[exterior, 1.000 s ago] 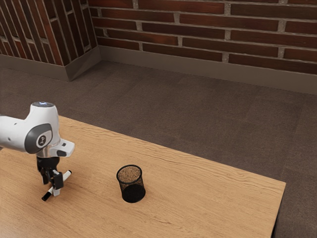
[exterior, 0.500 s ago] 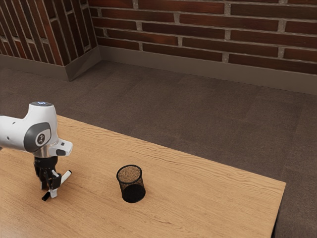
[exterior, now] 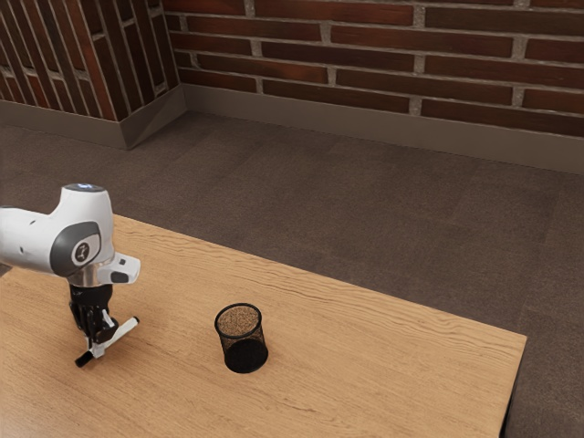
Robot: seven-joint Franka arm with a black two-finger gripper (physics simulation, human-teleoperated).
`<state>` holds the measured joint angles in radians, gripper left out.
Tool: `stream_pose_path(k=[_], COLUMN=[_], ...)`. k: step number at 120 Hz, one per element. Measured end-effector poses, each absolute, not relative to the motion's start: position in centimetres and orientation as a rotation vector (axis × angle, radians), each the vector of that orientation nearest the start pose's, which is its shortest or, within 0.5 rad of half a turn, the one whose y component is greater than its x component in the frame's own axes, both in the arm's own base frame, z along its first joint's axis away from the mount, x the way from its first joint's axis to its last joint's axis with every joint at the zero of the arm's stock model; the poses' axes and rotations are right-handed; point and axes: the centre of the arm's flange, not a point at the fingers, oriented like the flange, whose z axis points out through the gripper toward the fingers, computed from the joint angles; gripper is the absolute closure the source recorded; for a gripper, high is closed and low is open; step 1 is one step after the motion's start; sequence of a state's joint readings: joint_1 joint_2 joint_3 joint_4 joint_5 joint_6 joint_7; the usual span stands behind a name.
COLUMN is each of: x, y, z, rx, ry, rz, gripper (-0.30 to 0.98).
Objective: Put the marker into the pen holder.
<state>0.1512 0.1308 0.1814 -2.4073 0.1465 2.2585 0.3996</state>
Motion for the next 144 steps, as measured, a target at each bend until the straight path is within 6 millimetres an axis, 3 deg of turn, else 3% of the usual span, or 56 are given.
stream_pose_path(k=[15,28,40,50,65,79,89,111,125,144], x=[43.9,45.4,47.9,51.4,56.8,60.4,61.9,61.6,61.0,58.6], y=[15.6,14.7,14.3,13.4,9.3,3.1,-1.1,-6.2,-8.2,-10.5], z=[24.2,25.5,28.3,32.6,39.2,42.0,41.8,41.2,40.1,40.2], rx=[-3.068,-3.051,-3.028,-3.001,-2.952,-2.901,-2.860,-2.761,-2.664,-2.539], ry=[0.250,0.266,0.280,0.305,0.394,0.501,0.551,0.531,0.486,0.452], rz=[0.469,0.430,0.364,0.283,0.219,0.314,0.469,0.854,1.082,1.310], gripper=[0.78,0.78,0.79,0.79,0.79,0.79,0.79,0.79,0.79,0.79])
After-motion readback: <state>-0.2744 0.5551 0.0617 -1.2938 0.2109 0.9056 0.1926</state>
